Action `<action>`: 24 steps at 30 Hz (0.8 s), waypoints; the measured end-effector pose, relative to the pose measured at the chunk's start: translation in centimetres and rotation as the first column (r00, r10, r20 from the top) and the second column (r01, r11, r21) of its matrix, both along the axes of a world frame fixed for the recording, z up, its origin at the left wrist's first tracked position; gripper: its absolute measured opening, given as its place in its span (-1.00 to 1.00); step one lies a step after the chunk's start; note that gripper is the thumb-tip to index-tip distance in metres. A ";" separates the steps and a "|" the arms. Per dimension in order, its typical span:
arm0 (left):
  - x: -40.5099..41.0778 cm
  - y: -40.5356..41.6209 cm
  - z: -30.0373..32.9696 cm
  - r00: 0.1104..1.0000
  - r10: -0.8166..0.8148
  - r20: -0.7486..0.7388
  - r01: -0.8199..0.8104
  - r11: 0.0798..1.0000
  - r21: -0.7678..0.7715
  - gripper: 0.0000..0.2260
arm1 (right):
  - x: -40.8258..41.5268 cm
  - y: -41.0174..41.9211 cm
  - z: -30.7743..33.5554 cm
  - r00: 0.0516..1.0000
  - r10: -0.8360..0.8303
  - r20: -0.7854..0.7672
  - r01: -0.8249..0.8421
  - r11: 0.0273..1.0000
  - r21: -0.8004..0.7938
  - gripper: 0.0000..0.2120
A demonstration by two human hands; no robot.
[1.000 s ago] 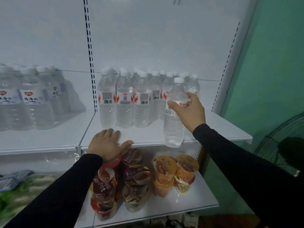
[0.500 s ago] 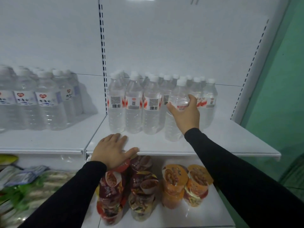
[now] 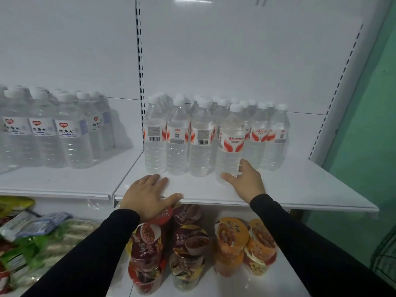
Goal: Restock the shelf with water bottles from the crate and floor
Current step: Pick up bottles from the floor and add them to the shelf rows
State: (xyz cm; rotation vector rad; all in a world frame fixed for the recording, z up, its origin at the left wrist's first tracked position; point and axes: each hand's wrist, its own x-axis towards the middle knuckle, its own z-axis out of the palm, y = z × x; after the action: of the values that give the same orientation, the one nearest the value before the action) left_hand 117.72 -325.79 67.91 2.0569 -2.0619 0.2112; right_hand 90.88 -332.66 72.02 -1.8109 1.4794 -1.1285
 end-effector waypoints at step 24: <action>-0.3 0.7 0.8 1.000 -0.020 -0.014 0.020 0.999 -0.028 -0.19 | 1.3 0.2 0.0 0.978 -0.025 -0.207 0.024 1.000 -0.009 -0.31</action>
State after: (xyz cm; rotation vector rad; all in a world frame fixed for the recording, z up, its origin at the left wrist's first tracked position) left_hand 117.44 -325.12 68.75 2.0154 -2.0586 0.2199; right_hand 92.16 -332.45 72.01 -1.9686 1.6206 -0.9804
